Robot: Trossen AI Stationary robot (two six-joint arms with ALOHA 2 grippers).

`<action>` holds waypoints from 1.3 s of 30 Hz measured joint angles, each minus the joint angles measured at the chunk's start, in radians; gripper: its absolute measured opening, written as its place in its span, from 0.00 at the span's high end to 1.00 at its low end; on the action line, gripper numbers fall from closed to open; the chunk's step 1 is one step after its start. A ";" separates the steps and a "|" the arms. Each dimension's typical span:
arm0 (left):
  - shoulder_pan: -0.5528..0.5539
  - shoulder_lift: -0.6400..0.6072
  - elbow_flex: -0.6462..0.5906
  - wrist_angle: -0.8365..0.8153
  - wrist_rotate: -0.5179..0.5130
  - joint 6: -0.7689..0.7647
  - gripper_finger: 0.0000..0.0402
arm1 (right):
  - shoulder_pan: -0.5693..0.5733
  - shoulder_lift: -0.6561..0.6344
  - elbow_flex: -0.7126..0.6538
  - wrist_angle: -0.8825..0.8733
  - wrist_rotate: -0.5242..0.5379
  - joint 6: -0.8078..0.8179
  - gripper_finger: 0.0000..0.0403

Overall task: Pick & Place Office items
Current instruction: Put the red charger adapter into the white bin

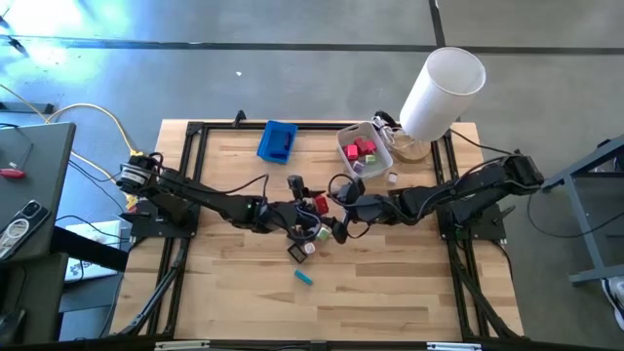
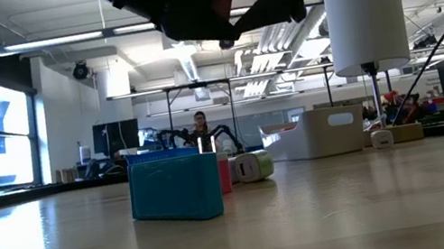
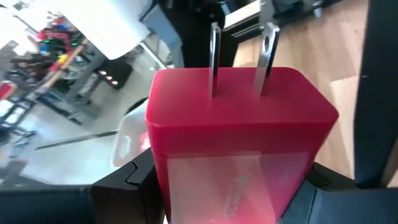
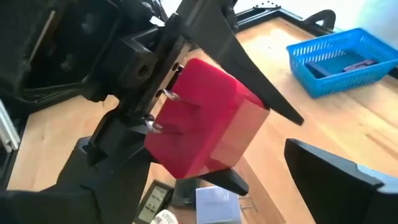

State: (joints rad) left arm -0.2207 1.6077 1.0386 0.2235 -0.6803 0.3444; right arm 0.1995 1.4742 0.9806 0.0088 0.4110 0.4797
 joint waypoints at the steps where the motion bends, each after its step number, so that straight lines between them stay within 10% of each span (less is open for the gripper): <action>1: 0.000 0.000 0.000 -0.002 0.010 -0.001 0.50 | -0.003 0.000 0.000 -0.002 -0.009 0.006 0.11; 29: 0.018 0.000 0.001 -0.036 -0.055 -0.033 0.50 | -0.028 0.000 0.000 0.072 0.106 -0.010 0.12; 39: 0.019 0.001 0.001 -0.029 -0.058 -0.058 0.49 | -0.049 0.004 0.002 0.066 0.099 -0.002 0.29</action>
State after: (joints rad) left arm -0.2020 1.6087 1.0393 0.1947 -0.7381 0.2867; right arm 0.1510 1.4779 0.9825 0.0752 0.5097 0.4782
